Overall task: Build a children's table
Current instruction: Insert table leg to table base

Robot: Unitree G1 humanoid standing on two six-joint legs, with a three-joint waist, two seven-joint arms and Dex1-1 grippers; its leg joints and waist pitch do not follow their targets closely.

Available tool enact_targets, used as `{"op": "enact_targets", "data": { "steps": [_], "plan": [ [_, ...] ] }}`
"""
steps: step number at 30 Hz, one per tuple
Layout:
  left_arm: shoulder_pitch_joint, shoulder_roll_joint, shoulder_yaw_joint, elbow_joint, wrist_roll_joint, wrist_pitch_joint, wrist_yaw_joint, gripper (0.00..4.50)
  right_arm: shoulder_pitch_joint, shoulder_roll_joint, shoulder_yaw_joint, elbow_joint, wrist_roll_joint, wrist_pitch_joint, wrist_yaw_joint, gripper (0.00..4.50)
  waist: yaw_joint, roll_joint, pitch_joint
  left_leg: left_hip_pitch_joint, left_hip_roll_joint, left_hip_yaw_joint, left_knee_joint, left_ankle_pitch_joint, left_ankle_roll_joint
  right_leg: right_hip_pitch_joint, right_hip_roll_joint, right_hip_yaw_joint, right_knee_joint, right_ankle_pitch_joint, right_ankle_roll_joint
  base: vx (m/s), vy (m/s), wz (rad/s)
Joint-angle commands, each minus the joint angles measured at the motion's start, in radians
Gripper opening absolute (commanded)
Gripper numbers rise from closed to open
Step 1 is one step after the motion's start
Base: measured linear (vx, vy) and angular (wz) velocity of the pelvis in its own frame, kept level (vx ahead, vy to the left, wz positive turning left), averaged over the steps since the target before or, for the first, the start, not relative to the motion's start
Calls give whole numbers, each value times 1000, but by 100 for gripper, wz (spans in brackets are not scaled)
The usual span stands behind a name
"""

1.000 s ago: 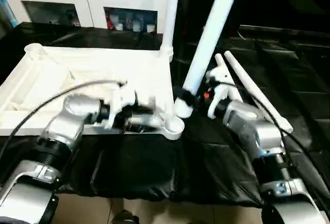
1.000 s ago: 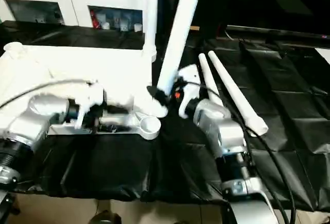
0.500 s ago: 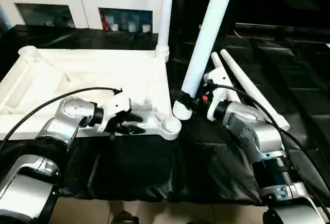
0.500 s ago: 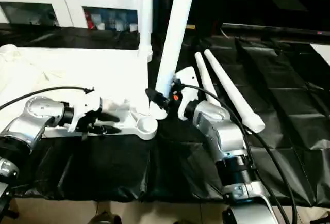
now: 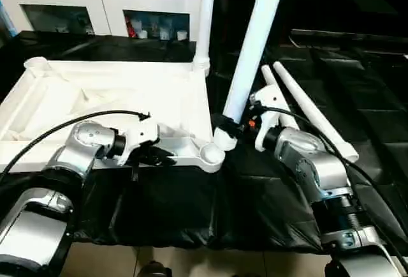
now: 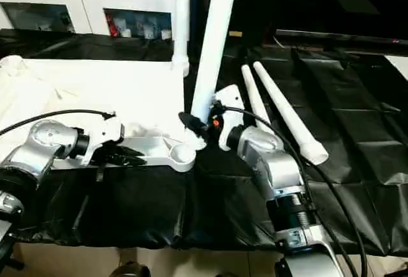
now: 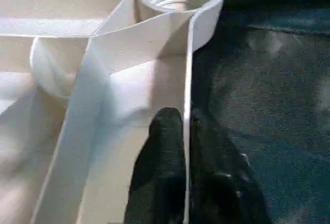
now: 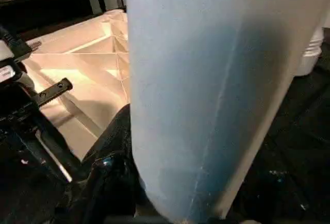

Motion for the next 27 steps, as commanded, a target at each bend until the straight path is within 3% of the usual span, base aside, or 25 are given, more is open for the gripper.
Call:
{"op": "enact_targets", "data": {
  "steps": [1, 2, 8, 12, 13, 18, 21, 22, 26, 27],
  "plan": [
    [-15, -2, 17, 5, -5, 8, -6, 10, -12, -6, -4, -12, -5, -12, 7, 188, 2, 20, -82, 30, 43, -26, -80, -300, -71, 44, -81, 50, -65, -219, -212, 0, 0, 0],
    [-14, -4, 19, 2, -8, 10, -10, 10, -12, -8, -2, -10, -6, -13, 9, 188, 1, 15, -83, 30, 43, -24, -79, -292, -67, 44, -80, 50, -65, -208, -213, 0, 0, 0],
    [-10, -26, 28, -22, -22, 44, -3, 0, -19, -19, 6, -1, -9, -13, 23, 188, 3, 20, -83, 32, 44, -22, -78, -281, -60, 43, -80, 50, -63, -192, -221, 0, 0, 0],
    [-20, -67, 33, -37, -2, 99, 80, 0, -31, -22, 6, 33, -18, -28, 22, 188, 3, 18, -83, 35, 43, -21, -76, -287, -59, 42, -80, 50, -64, -190, -227, 0, 0, 0],
    [-23, -104, 34, -46, 8, 115, 140, 0, -39, -23, 3, 58, -25, -37, 17, 188, 3, 16, -82, 30, 42, -22, -76, -284, -57, 46, -82, 51, -65, -200, -227, 0, 0, 0],
    [-21, -141, 36, -54, 13, 128, 184, 0, -50, -25, 0, 93, -35, -52, 13, 188, 6, 9, -83, 27, 41, -23, -73, -255, -38, 49, -82, 50, -72, -234, -206, 0, 0, 0],
    [-23, -150, 35, -49, 28, 121, 221, 0, -62, -25, -5, 116, -36, -60, 11, 188, 6, 12, -83, 28, 41, -22, -73, -249, -32, 46, -80, 49, -71, -222, -205, 0, 0, 0],
    [-23, -149, 34, -49, 28, 128, 215, 45, -65, -25, -6, 123, -37, -63, 10, 188, 6, 12, -82, 28, 41, -22, -73, -254, -32, 46, -80, 49, -72, -228, -205, 0, 0, 0],
    [-22, -141, 42, -60, 23, 146, 186, 59, -92, -22, -11, 176, -45, -90, 11, 188, 6, 13, -84, 28, 41, -23, -74, -264, -39, 45, -81, 48, -72, -235, -208, 0, 0, 0],
    [-21, -137, 43, -62, 25, 146, 185, 84, -98, -21, -13, 188, -47, -95, 12, 188, 5, 13, -84, 26, 41, -24, -74, -259, -38, 47, -80, 48, -70, -222, -210, 0, 0, 0]
  ]
}}
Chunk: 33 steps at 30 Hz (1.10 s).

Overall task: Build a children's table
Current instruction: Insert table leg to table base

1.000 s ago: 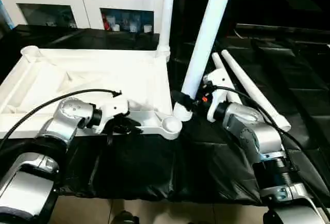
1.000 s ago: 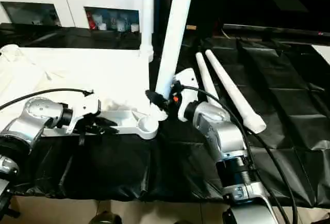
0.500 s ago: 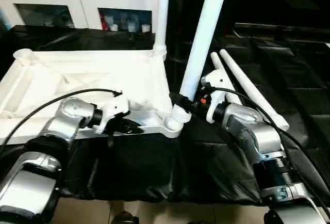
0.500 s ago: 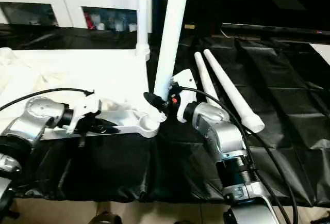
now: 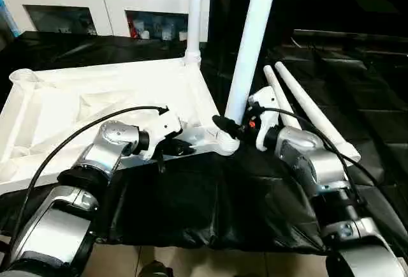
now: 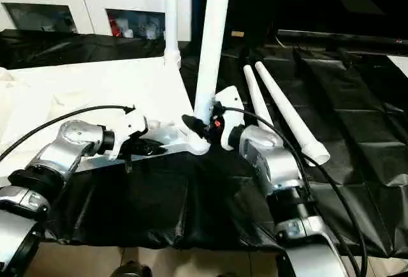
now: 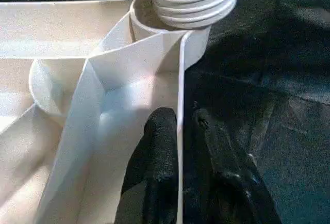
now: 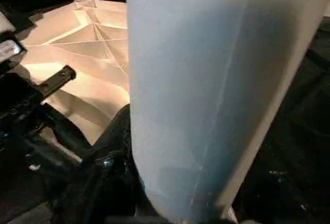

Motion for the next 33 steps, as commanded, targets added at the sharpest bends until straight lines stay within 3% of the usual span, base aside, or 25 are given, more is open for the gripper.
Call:
{"op": "enact_targets", "data": {
  "steps": [1, 4, 5, 8, 10, 11, 16, 22, 33],
  "plan": [
    [-3, 10, 15, -19, 3, 2, 8, 94, -30, -4, -18, 27, -8, -27, -2, 188, 1, 11, -84, 27, 42, -25, -74, -258, -38, 46, -80, 48, -68, -215, -210, 0, 0, 0],
    [-4, 16, 17, -10, 2, 3, -2, 106, -39, -4, -18, 40, -10, -33, 0, 188, -1, 11, -85, 26, 41, -24, -72, -243, -31, 48, -78, 48, -65, -186, -217, 0, 0, 0],
    [-5, 23, 18, 1, 8, 2, 0, 72, -49, -4, -17, 57, -11, -39, 2, 188, 0, 9, -85, 25, 41, -23, -71, -234, -28, 49, -78, 48, -64, -176, -220, 0, 0, 0],
    [-5, 26, 22, 8, 9, 4, 8, 67, -57, -4, -14, 74, -13, -46, 7, 188, 0, 8, -85, 25, 41, -22, -72, -231, -25, 48, -78, 47, -63, -168, -224, 0, 0, 0],
    [-4, 26, 27, 8, 3, 12, 8, 35, -62, -3, -13, 87, -14, -52, 12, 188, 0, 10, -85, 26, 42, -22, -72, -234, -24, 48, -78, 47, -63, -170, -224, 0, 0, 0],
    [-3, 26, 30, 7, -1, 18, 3, 27, -64, -2, -10, 96, -16, -57, 15, 188, -1, 4, -85, 26, 42, -22, -72, -236, -23, 48, -78, 47, -64, -179, -224, 0, 0, 0],
    [3, 29, 30, 1, -7, 29, -21, 2, -71, 6, -8, 128, -15, -68, 23, 188, 0, 5, -83, 26, 43, -22, -72, -244, -25, 47, -81, 48, -67, -219, -217, 0, 0, 0],
    [17, 36, 16, -15, 7, 28, -39, 0, -84, 18, -18, 184, -9, -85, 23, 188, -2, 7, -85, 24, 43, -22, -72, -222, -19, 48, -78, 47, -61, -165, -229, 0, 0, 0],
    [27, 29, 22, -41, -5, 38, -58, 0, -79, 23, -41, 273, 10, -87, 42, 188, -1, 11, -85, 26, 44, -20, -72, -238, -20, 48, -79, 47, -62, -166, -238, 0, 0, 0]
  ]
}}
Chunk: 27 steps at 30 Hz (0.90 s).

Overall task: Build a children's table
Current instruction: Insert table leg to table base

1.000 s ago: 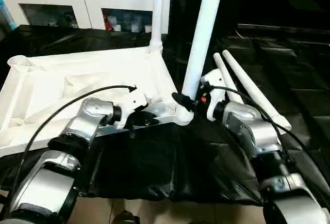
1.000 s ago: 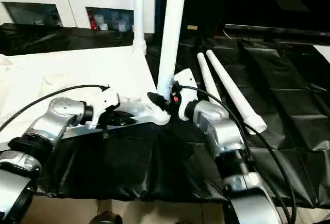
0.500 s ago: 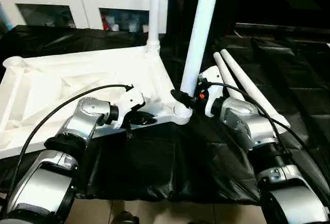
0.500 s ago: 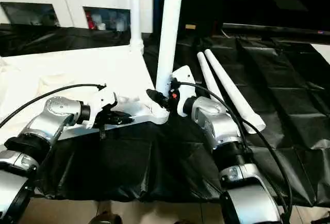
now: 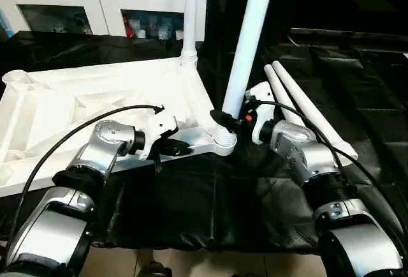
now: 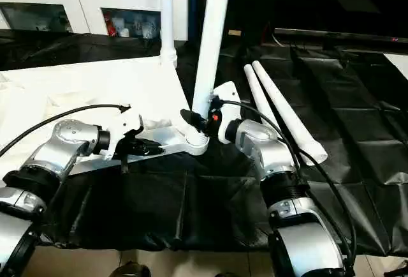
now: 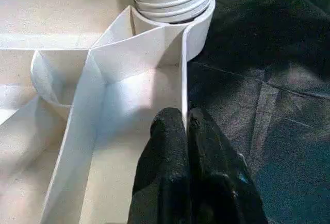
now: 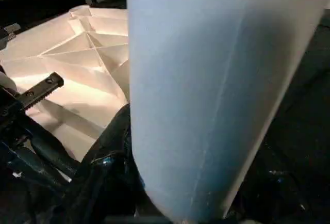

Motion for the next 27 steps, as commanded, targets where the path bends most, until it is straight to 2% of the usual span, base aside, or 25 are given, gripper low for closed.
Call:
{"op": "enact_targets", "data": {
  "steps": [1, 7, 11, 15, 18, 23, 27],
  "plan": [
    [10, 0, 2, -12, -4, 7, -13, 0, 18, -4, -5, 40, -7, 14, -4, 188, 3, 12, -85, 27, 44, -21, -72, -238, -20, 48, -78, 47, -60, -166, -238, 0, 0, 0],
    [14, -13, 14, -17, -4, 11, 24, 0, 51, 8, -73, 87, 40, 1, -11, 188, 4, 13, -84, 27, 44, -21, -73, -251, -20, 48, -79, 47, -62, -177, -240, 0, 0, 0],
    [14, -20, 16, -18, -3, 14, 35, 0, 77, 14, -85, 95, 50, -21, -6, 188, 4, 16, -84, 28, 44, -22, -74, -263, -22, 47, -80, 47, -65, -199, -237, 0, 0, 0],
    [11, -28, 20, -12, 3, 8, 54, 0, 114, 22, -77, 93, 31, -56, -13, 188, 3, 16, -81, 32, 45, -24, -78, -296, -29, 45, -80, 47, -71, -239, -228, 0, 0, 0],
    [4, -33, 19, -3, 5, 9, 57, 0, 130, 23, -77, 94, 22, -77, -19, 188, 2, 20, -80, 34, 45, -25, -78, -311, -33, 44, -80, 48, -74, -258, -225, 0, 0, 0],
    [4, -32, 15, 3, 12, 4, 57, 0, 145, 15, -61, 79, 0, -100, -31, 188, 1, 19, -78, 37, 45, -27, -82, -339, -38, 43, -80, 48, -79, -294, -216, 0, 0, 0],
    [4, -26, 2, 7, 29, -5, 55, 0, 160, -9, -2, 47, -64, -127, -31, 188, 0, 18, -77, 37, 45, -28, -84, -344, -43, 41, -79, 48, -80, -298, -208, 0, 0, 0]
  ]
}}
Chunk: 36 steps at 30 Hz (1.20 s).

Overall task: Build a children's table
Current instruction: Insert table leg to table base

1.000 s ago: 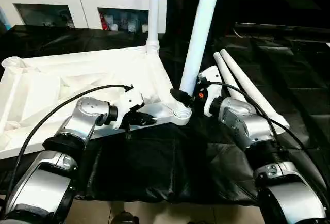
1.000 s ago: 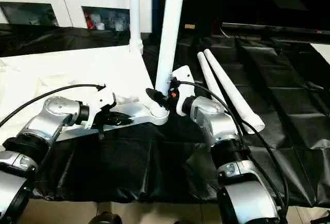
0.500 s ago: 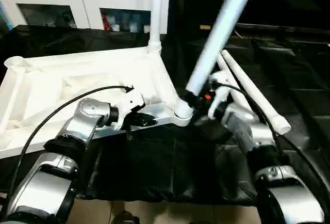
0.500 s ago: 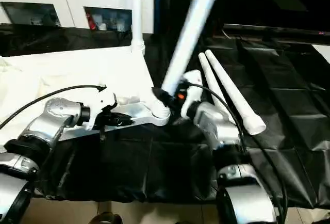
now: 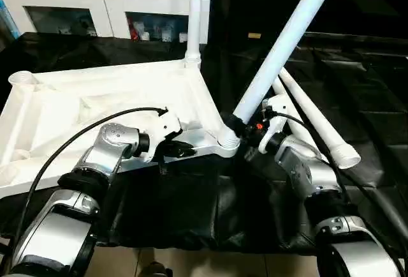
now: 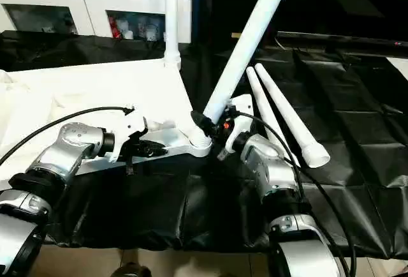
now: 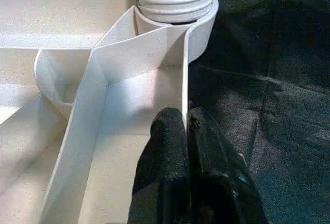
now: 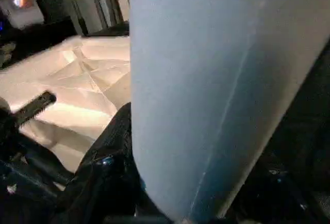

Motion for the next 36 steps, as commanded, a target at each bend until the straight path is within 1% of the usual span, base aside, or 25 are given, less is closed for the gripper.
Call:
{"op": "enact_targets", "data": {
  "steps": [1, 4, 7, 10, 11, 12, 13, 14, 15, 16, 18, 20, 21, 22, 26, 27, 28, 30, 31, 32, 34, 35, 36],
  "plan": [
    [-3, 4, -2, 6, 12, -5, 19, 0, 53, -32, 43, 50, -85, 23, -17, 188, -4, 16, -76, 30, 45, -28, -83, -344, -42, 34, -80, 48, -79, -298, -209, 0, 0, 0],
    [-4, 5, -3, 10, 16, -6, 17, 0, 58, -39, 76, 24, -107, 24, -2, 188, -4, 15, -76, 29, 44, -27, -82, -342, -36, 35, -81, 49, -81, -307, -207, 0, 0, 0],
    [-5, 9, -6, 17, 24, -10, 15, 0, 48, -42, 101, 9, -120, 35, 13, 188, -5, 14, -74, 27, 44, -28, -85, -336, -36, 35, -79, 48, -81, -321, -196, 0, 0, 0],
    [-5, 10, -7, 19, 26, -11, 15, 0, 43, -44, 113, 8, -127, 39, 23, 188, -6, 13, -73, 30, 44, -29, -85, -359, -37, 33, -81, 49, -87, -360, -189, 0, 0, 0],
    [-6, 11, -8, 19, 27, -10, 13, 0, 42, -46, 120, 7, -129, 42, 30, 188, -7, 11, -72, 30, 44, -30, -86, -366, -38, 33, -82, 49, -87, -373, -184, 0, 0, 0],
    [-5, 13, -10, 19, 30, -9, 7, 0, 37, -52, 145, 10, -139, 46, 59, 188, -8, 10, -72, 29, 44, -30, -86, -366, -38, 33, -81, 49, -87, -372, -184, 0, 0, 0],
    [-5, 14, -11, 19, 32, -9, 5, 0, 37, -53, 152, 10, -143, 47, 68, 188, -7, 11, -72, 30, 45, -31, -87, -366, -39, 34, -81, 49, -88, -372, -184, 0, 0, 0],
    [-5, 15, -12, 18, 32, -9, 2, 0, 35, -55, 160, 13, -148, 49, 80, 188, -8, 11, -73, 30, 46, -30, -87, -367, -39, 33, -81, 50, -87, -363, -186, 0, 0, 0],
    [-5, 16, -13, 17, 33, -9, -2, 0, 34, -56, 165, 13, -151, 51, 88, 188, -7, 6, -73, 30, 46, -29, -87, -361, -37, 34, -81, 50, -86, -355, -188, 0, 0, 0],
    [-5, 17, -13, 17, 33, -9, -2, 0, 34, -57, 166, 14, -151, 51, 90, 188, -6, 8, -74, 31, 46, -29, -86, -358, -36, 33, -82, 51, -86, -351, -190, 0, 0, 0],
    [-6, 20, -17, 16, 32, -18, -26, 0, 25, -60, 180, 34, -159, 45, 117, 188, -6, 8, -74, 31, 46, -29, -87, -355, -35, 33, -80, 50, -85, -331, -195, 0, 0, 0],
    [-7, 23, -20, 14, 31, -26, -42, 0, 19, -62, 186, 46, -163, 39, 127, 188, -6, 10, -75, 30, 46, -28, -87, -355, -34, 34, -80, 50, -83, -321, -199, 0, 0, 0],
    [-6, 27, -24, 11, 31, -37, -60, 0, 14, -62, 190, 54, -164, 36, 142, 188, -6, 14, -76, 31, 47, -28, -87, -356, -35, 33, -80, 50, -83, -313, -203, 0, 0, 0],
    [-6, 29, -26, 9, 30, -43, -71, 0, 11, -62, 193, 59, -163, 35, 153, 188, -7, 12, -77, 30, 47, -28, -87, -354, -36, 35, -79, 50, -81, -302, -206, 0, 0, 0],
    [-4, 39, -34, -6, 18, -65, -140, 0, -6, -66, 201, 91, -160, 29, 221, 188, -6, 15, -78, 28, 48, -26, -87, -346, -32, 38, -78, 49, -77, -262, -221, 0, 0, 0],
    [-6, 42, -35, -9, 14, -70, -158, 0, -7, -70, 208, 96, -160, 24, 247, 188, -6, 12, -77, 29, 48, -25, -87, -345, -30, 38, -76, 49, -76, -260, -222, 0, 0, 0],
    [-7, 43, -36, -10, 12, -73, -166, 0, -7, -72, 212, 96, -160, 23, 261, 188, -4, 12, -77, 29, 48, -25, -87, -343, -26, 39, -77, 49, -76, -261, -223, 0, 0, 0],
    [-17, 48, -42, -6, 12, -93, -196, 0, 7, -82, 234, 72, -150, 28, 343, 188, -3, 13, -76, 29, 49, -25, -88, -349, -24, 38, -78, 49, -78, -276, -224, 0, 0, 0],
    [-19, 49, -44, -5, 12, -96, -205, 0, 12, -85, 242, 64, -150, 29, 358, 188, -3, 13, -76, 29, 49, -25, -88, -353, -23, 39, -78, 49, -78, -283, -222, 0, 0, 0],
    [-22, 51, -46, -3, 12, -101, -219, 0, 16, -89, 252, 56, -152, 27, 380, 188, -1, 15, -75, 32, 50, -25, -88, -362, -24, 36, -78, 49, -80, -295, -221, 0, 0, 0],
    [-24, 56, -54, -2, 18, -111, -238, 0, 25, -93, 270, 45, -163, 18, 413, 188, -2, 13, -73, 32, 50, -26, -91, -380, -28, 35, -79, 50, -83, -329, -215, 0, 0, 0],
    [-25, 57, -57, -1, 20, -115, -245, 0, 27, -94, 275, 42, -166, 16, 420, 188, -2, 13, -73, 32, 50, -26, -91, -380, -28, 35, -79, 50, -83, -329, -215, 0, 0, 0],
    [-25, 57, -57, -1, 20, -115, -245, 0, 27, -94, 275, 42, -166, 16, 420, 188, -1, 13, -72, 33, 50, -28, -92, -394, -32, 33, -82, 50, -87, -371, -206, 0, 0, 0]
  ]
}}
